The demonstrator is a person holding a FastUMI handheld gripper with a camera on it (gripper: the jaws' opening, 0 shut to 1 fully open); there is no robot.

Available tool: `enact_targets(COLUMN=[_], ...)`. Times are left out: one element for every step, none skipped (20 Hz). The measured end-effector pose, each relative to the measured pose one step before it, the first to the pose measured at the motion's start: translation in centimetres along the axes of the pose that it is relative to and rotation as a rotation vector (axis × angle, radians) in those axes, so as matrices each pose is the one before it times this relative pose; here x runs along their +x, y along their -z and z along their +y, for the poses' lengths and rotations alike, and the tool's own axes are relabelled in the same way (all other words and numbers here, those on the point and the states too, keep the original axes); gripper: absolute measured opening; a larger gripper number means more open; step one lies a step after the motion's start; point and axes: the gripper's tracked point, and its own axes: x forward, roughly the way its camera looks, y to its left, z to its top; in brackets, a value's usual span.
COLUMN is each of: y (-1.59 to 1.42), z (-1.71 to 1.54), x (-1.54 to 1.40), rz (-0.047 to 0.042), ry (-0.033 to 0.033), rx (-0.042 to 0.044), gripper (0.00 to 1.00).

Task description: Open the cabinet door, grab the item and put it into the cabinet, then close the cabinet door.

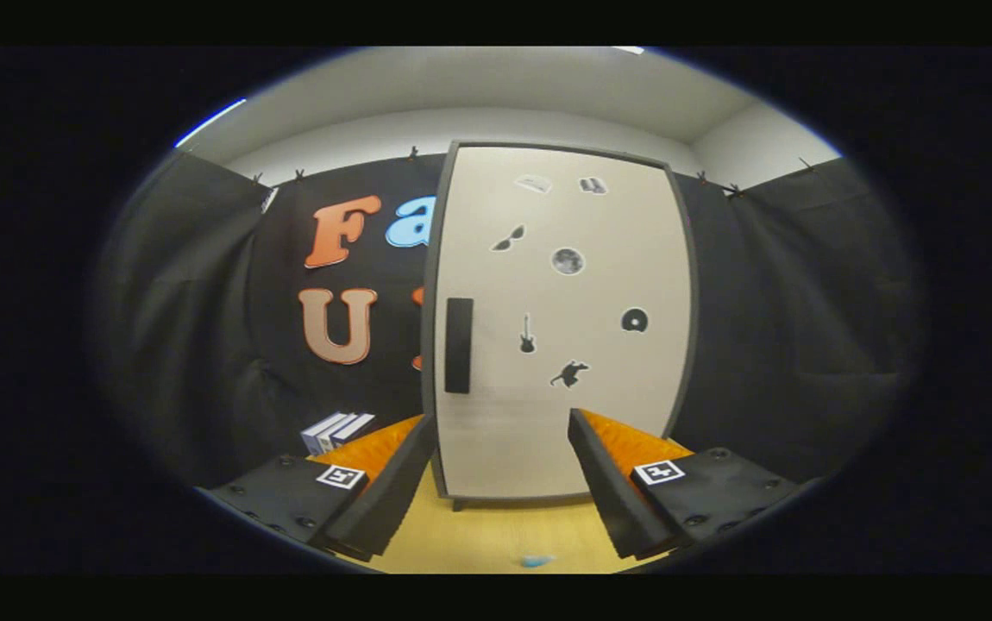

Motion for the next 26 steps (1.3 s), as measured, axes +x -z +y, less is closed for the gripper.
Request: enact_targets(y=[-0.267, -0.097, 0.09, 0.019, -0.04, -0.161, -0.16, -0.029, -0.148, 0.088, 0.019, 0.073, 0.067, 0.114, 0.009, 0.111, 0.167, -0.097, 0.155, -0.105, 0.016, 0.12, 0.114, -0.101, 0.11, 0.002], z=[0.92, 0.746, 0.591, 0.633, 0.422, -0.006, -0.183, -0.319, -0.086, -0.18, -0.189, -0.005, -0.011, -0.04, -0.042, -0.137, -0.52, 0.191, 0.039, 0.026, -0.112, -0.031, 0.106, -0.032, -0.092, -0.072], x=[1.783, 1.945, 1.749, 2.017, 1.758, 1.544, 1.527, 1.331, 1.042, 0.802, 0.708, 0.43, 0.362, 0.177, 0.28, 0.258, 0.042, 0.006, -0.096, -0.055, -0.105, -0.155, -0.296, -0.164, -0.242, -0.622], rz=[0.00148, 0.01297, 0.01393, 0.01003, 0.00841, 0.00798, 0.00401, 0.00812, 0.00984, 0.01242, 0.00973, 0.00759, 0.0082, 0.0062, 0.00538, 0.00367, 0.0107, 0.00066, 0.01004, -0.00253, 0.00391, 0.00014, 0.00071, -0.00263, -0.00051, -0.00685], ry=[-0.01082, -0.00179, -0.00325, 0.00185, 0.00097, 0.0135, 0.01709, 0.01957, 0.00831, 0.00632, 0.00527, -0.0052, -0.00313, -0.00167, -0.00187, 0.00321, 0.00999, -0.0061, -0.01055, -0.00812, -0.00435, -0.00594, -0.00158, 0.00054, 0.00212, -0.00355], rx=[-0.00613, -0.00609, -0.00283, 0.00039, 0.00139, 0.00017, -0.00017, 0.00342, 0.00545, 0.00928, 0.0149, 0.01952, 0.01904, 0.01398, 0.00558, -0.00023, -0.00301, 0.01242, 0.00811, 0.00193, -0.00477, -0.01052, 0.00637, 0.00376, -0.00678, -0.01071], gripper=[0.98, 0.98, 0.98, 0.98, 0.98, 0.98, 0.98, 0.98, 0.98, 0.98, 0.98, 0.98, 0.98, 0.97, 0.84, 0.7, 0.56, 0.48, 0.4, 0.39, 0.37, 0.35, 0.33, 0.31, 0.29, 0.28])
